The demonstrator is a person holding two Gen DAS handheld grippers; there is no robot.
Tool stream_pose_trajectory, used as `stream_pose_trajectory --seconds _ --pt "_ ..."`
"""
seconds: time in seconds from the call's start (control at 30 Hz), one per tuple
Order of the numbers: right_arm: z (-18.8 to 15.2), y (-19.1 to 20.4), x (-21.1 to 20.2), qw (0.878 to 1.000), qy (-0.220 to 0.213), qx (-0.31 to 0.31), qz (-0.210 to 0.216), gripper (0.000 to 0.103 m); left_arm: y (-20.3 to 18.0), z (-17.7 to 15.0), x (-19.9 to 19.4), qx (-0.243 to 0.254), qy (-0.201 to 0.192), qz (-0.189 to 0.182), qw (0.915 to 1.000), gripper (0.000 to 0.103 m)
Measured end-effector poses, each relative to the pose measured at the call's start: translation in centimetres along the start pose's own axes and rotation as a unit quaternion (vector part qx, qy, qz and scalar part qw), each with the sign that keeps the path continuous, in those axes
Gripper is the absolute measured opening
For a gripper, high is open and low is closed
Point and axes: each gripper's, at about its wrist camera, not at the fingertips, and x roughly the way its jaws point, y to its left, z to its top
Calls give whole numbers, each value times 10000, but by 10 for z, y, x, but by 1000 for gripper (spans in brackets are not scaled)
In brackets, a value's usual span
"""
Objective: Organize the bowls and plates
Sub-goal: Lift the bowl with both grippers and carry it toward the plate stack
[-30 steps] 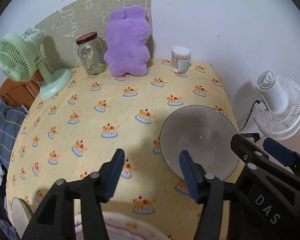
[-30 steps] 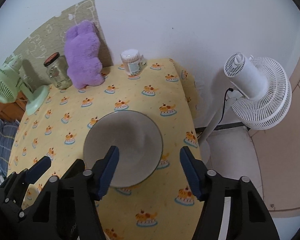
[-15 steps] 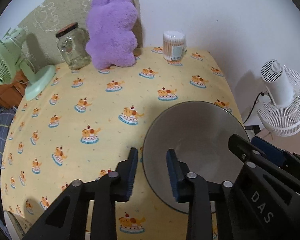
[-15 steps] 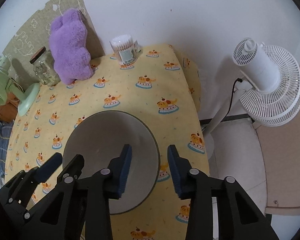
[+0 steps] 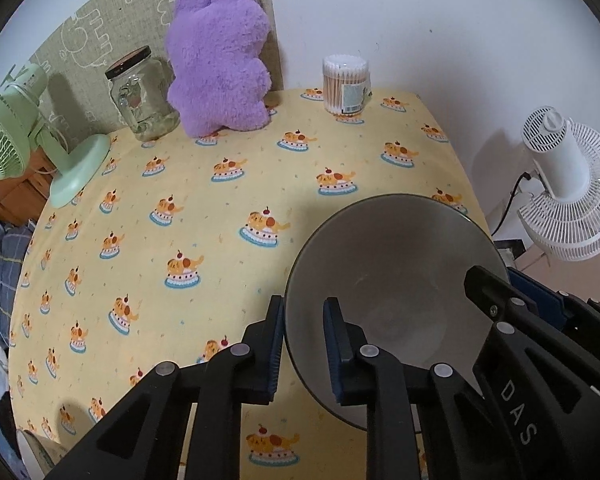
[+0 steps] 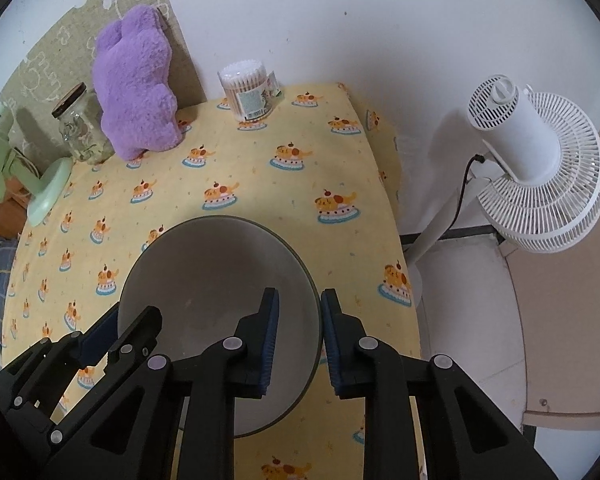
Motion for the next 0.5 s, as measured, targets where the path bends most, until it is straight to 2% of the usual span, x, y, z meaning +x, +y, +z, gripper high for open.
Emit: stream_pose_trajectory --seconds 0.27,0.5 --pt "-13 7 -17 10000 69 -12 -42 25 9 -13 -15 -71 39 -82 9999 17" --pt "-25 23 -43 9999 -56 -91 -60 25 24 -24 -39 -106 -75 -97 9999 17"
